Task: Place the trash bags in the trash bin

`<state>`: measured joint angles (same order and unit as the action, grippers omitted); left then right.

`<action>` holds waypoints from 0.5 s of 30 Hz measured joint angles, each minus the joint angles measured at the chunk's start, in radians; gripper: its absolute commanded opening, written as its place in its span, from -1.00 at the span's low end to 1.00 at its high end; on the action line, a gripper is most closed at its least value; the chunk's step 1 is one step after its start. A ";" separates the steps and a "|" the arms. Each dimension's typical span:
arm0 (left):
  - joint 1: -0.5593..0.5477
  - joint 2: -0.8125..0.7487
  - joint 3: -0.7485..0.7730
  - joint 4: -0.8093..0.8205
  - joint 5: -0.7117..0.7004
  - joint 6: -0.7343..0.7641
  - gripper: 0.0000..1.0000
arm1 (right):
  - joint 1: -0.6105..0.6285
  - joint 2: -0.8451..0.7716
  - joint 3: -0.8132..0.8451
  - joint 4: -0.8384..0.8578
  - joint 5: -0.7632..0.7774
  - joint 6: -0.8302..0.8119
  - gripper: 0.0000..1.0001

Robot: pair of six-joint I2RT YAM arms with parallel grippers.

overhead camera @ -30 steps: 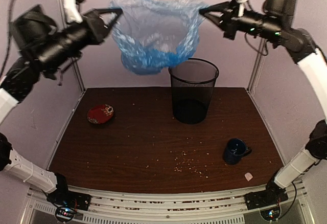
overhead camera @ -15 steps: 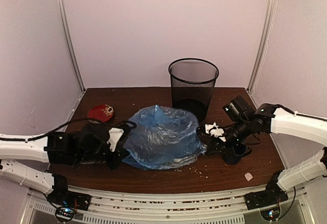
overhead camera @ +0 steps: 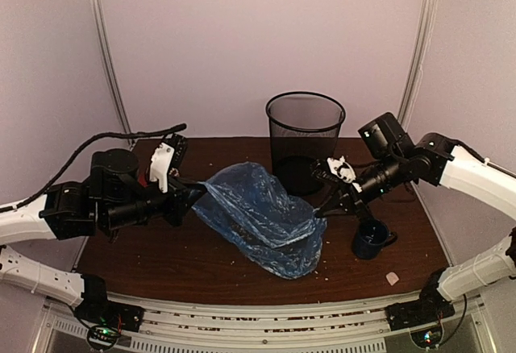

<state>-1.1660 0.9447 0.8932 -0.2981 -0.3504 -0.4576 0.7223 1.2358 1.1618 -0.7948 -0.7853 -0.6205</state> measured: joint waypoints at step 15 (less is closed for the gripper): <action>0.000 0.050 -0.048 -0.166 -0.143 -0.064 -1.00 | -0.045 0.241 0.004 0.287 0.008 0.219 -0.99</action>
<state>-1.1660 0.9951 0.8448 -0.4644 -0.4938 -0.5220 0.6773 1.4769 1.1660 -0.5079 -0.7769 -0.4015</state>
